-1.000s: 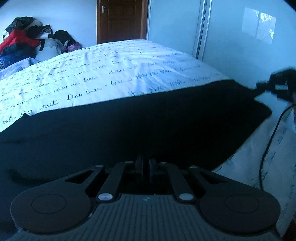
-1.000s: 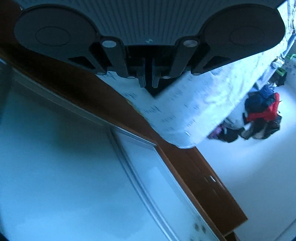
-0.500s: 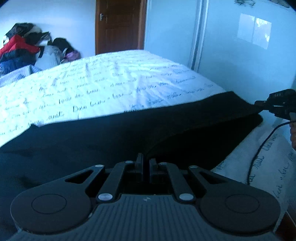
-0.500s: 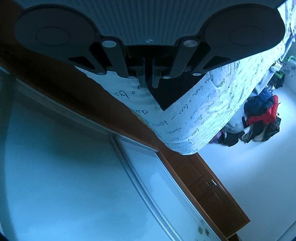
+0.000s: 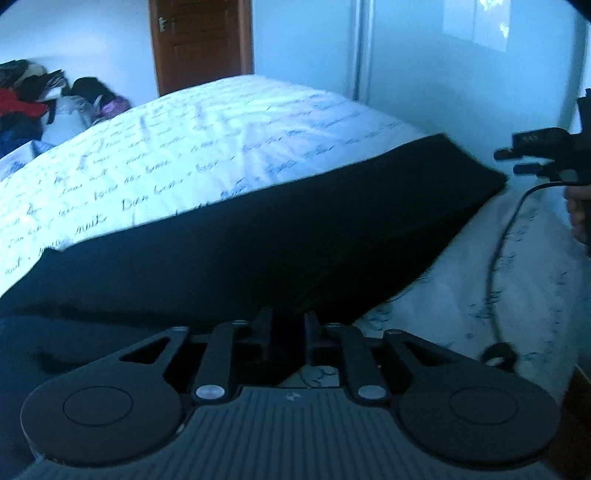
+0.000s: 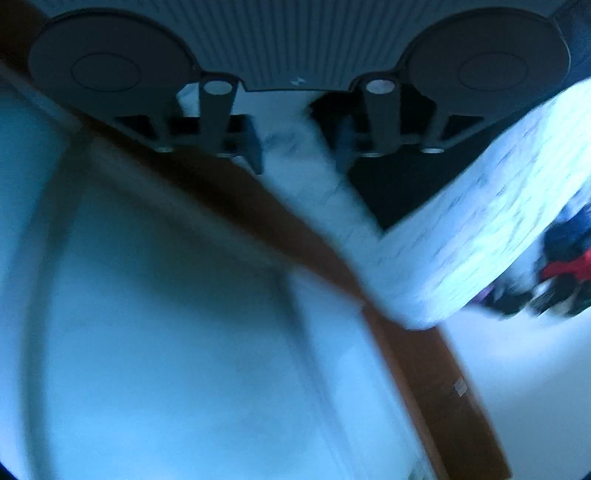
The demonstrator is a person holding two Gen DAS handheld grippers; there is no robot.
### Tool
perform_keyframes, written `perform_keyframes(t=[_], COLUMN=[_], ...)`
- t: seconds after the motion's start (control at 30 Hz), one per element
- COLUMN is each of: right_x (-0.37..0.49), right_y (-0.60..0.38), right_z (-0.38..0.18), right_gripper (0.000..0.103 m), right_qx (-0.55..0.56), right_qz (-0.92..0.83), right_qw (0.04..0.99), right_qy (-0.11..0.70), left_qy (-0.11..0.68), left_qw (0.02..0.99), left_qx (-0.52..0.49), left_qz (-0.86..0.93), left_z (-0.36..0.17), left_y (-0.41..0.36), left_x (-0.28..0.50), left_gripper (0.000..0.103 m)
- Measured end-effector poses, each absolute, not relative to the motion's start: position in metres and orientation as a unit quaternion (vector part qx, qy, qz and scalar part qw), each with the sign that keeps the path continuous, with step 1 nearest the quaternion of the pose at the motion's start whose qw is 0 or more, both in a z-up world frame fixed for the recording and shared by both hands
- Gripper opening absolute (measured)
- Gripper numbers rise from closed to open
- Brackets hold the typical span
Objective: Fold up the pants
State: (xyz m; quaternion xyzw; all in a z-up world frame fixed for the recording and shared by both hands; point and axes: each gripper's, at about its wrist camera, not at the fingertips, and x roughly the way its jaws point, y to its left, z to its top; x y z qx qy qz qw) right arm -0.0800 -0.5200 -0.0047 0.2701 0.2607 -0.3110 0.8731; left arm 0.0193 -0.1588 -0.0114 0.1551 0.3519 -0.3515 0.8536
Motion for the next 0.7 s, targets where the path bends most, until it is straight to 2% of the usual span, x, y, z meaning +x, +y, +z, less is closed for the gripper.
perform_keyframes(t=[0.1, 0.13, 0.27, 0.43, 0.53, 0.63, 0.67, 0.7], right_x=[-0.079, -0.074, -0.044, -0.021, -0.023, -0.027, -0.026, -0.024], right_y=[-0.500, -0.493, -0.459, -0.427, -0.421, -0.412, -0.407, -0.402], right_z=[0.018, 0.022, 0.014, -0.013, -0.013, -0.003, -0.001, -0.002], right_gripper=[0.051, 0.055, 0.056, 0.057, 0.058, 0.058, 0.060, 0.065], right_qx=[0.213, 0.203, 0.193, 0.128, 0.106, 0.120, 0.114, 0.103], right_qz=[-0.297, -0.271, -0.139, -0.108, -0.130, -0.106, -0.095, -0.086], right_qw=[0.904, 0.913, 0.930, 0.924, 0.928, 0.936, 0.938, 0.938], right_qy=[0.223, 0.227, 0.281, 0.343, 0.333, 0.314, 0.314, 0.318], left_qy=[0.346, 0.345, 0.347, 0.379, 0.384, 0.378, 0.376, 0.374], left_qw=[0.849, 0.849, 0.857, 0.863, 0.865, 0.872, 0.875, 0.878], left_qx=[0.144, 0.137, 0.110, 0.119, 0.115, 0.102, 0.101, 0.103], left_qz=[-0.371, -0.375, -0.365, -0.312, -0.302, -0.295, -0.290, -0.282], left_z=[0.000, 0.003, 0.003, -0.021, -0.026, -0.022, -0.022, -0.022], left_y=[-0.157, -0.158, -0.162, -0.169, -0.168, -0.165, -0.163, -0.162], left_x=[0.017, 0.017, 0.025, 0.044, 0.046, 0.046, 0.046, 0.048], left_gripper=[0.040, 0.041, 0.047, 0.047, 0.046, 0.049, 0.051, 0.052])
